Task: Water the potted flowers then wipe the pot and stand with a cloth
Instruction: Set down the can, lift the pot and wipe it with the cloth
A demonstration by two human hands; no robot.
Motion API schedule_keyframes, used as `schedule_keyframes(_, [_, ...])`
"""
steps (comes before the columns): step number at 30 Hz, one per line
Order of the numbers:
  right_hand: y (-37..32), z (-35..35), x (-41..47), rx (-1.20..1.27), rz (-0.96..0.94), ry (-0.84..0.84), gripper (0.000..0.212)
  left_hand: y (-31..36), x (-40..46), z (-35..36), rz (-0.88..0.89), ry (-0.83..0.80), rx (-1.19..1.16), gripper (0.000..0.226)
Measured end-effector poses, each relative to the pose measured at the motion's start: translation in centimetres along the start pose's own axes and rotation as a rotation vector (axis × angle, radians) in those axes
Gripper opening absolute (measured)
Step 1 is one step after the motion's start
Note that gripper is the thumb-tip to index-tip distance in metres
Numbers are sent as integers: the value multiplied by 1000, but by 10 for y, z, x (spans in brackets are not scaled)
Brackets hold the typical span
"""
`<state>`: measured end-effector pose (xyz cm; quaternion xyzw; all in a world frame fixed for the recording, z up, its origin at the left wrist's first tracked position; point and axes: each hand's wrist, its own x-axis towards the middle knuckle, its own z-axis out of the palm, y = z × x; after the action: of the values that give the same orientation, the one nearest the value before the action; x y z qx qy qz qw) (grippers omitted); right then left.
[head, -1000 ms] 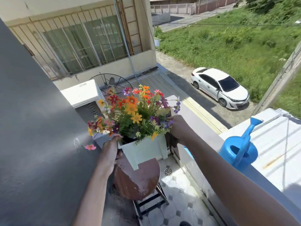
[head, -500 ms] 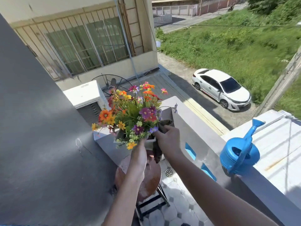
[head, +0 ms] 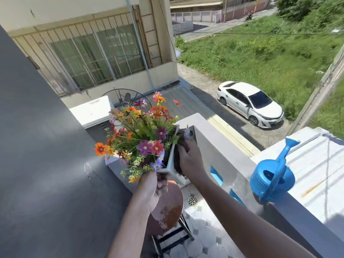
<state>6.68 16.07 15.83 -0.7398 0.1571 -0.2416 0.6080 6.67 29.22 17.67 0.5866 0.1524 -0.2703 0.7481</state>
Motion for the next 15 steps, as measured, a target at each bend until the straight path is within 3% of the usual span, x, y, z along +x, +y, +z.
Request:
schedule_keyframes(3, [14, -10, 18, -99, 16, 27, 42, 0, -3, -2, -39, -51, -70, 47])
schedule_keyframes(5, [31, -11, 20, -183, 61, 12, 32, 2, -3, -2, -57, -58, -89, 35])
schedule_keyframes(9, [53, -5, 9, -170, 179, -4, 14, 4, 2, 2, -38, -30, -85, 40])
schedule_keyframes(12, [41, -1, 4, -97, 143, -14, 17, 5, 7, 3, -36, -16, -70, 49])
schedule_keyframes(15, [21, 3, 5, -18, 108, -45, 13, 2, 13, 1, -44, -10, -35, 34])
